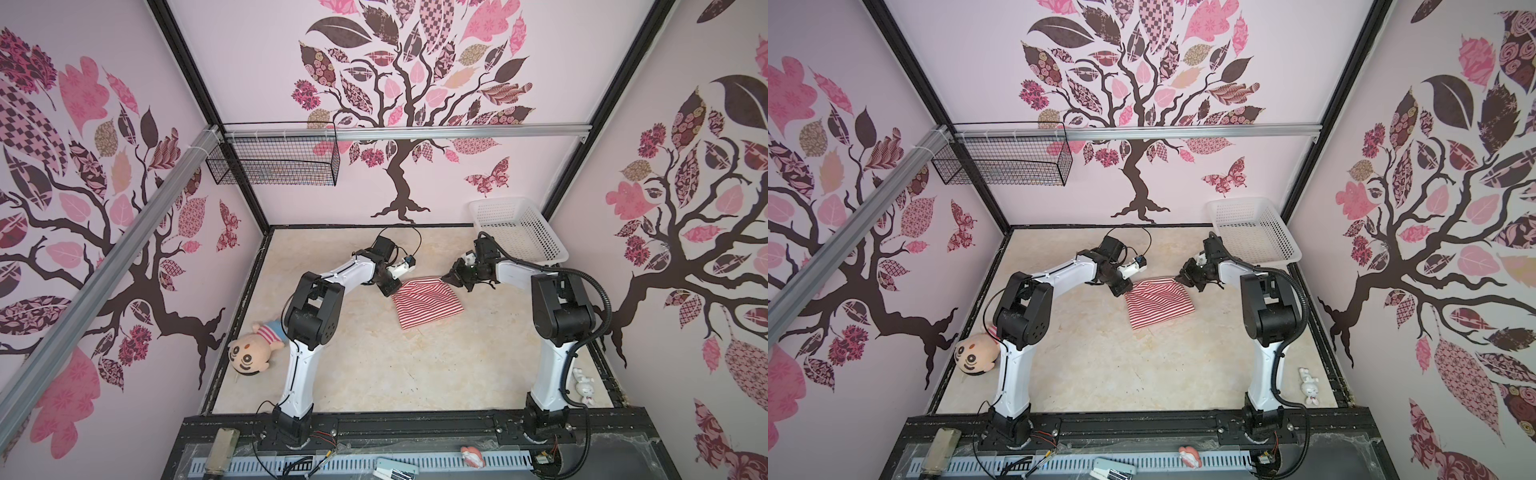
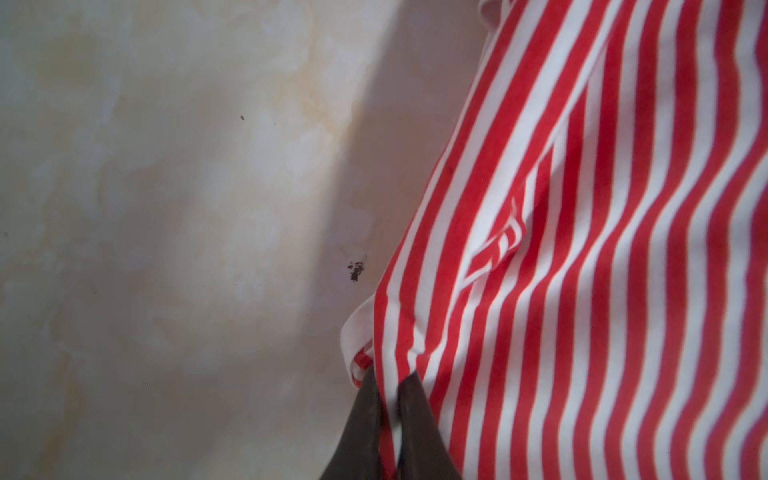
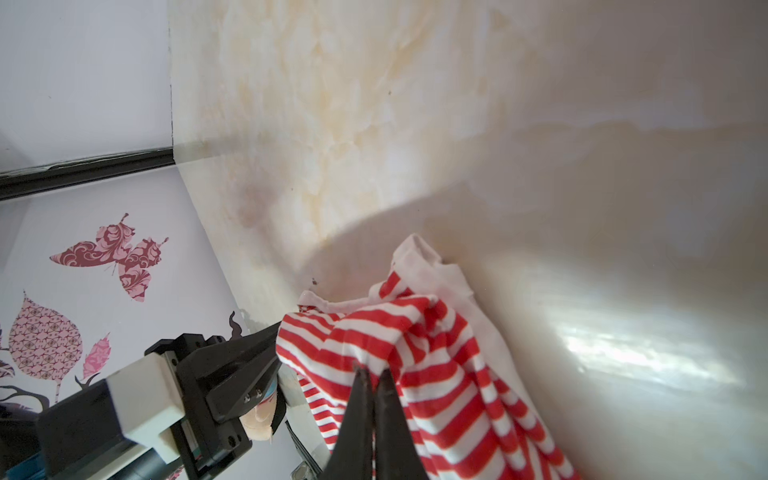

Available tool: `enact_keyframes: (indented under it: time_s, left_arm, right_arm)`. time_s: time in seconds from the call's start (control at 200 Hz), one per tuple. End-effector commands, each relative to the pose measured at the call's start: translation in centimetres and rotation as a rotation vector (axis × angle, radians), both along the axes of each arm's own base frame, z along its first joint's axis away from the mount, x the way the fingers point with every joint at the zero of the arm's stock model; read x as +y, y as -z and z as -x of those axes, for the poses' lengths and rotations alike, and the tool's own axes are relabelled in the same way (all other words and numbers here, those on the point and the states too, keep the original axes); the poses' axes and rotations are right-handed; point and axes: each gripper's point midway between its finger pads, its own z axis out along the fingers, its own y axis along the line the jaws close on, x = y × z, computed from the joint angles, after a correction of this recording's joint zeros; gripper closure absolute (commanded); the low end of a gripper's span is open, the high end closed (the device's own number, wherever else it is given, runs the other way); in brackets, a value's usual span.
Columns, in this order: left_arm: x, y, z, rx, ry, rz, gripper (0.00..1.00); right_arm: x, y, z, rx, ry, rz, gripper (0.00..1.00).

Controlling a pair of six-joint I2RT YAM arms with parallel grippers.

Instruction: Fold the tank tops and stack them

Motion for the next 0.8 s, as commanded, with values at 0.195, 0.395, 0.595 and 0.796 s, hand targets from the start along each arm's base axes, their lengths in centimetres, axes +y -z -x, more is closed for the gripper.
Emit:
enact_keyframes:
  time_s: [0.195, 0.395, 0.595, 0.796]
  left_arm:
    - [1.5, -2.4, -3.5, -0.145, -0.141, 0.011, 0.47]
    - [2.4, -7.7, -3.9, -0.279, -0.231, 0.077, 0.40]
    - [1.1, -9.6, -0.5, -0.194, -0.166, 0.175, 0.40]
    - [-1.3, -6.4, 4.1, 0.024, -0.039, 0.198, 0.42]
  right_arm:
    - [-0.5, -2.9, -2.0, -0.104, 0.018, -0.014, 0.61]
    - [-1.1, -6.2, -1.4, -0.210, 0.034, 0.005, 0.55]
    - [0.0, -7.3, -0.2, -0.255, -0.019, 0.000, 0.65]
    - [1.9, -5.5, -1.1, -0.218, -0.060, -0.089, 0.95]
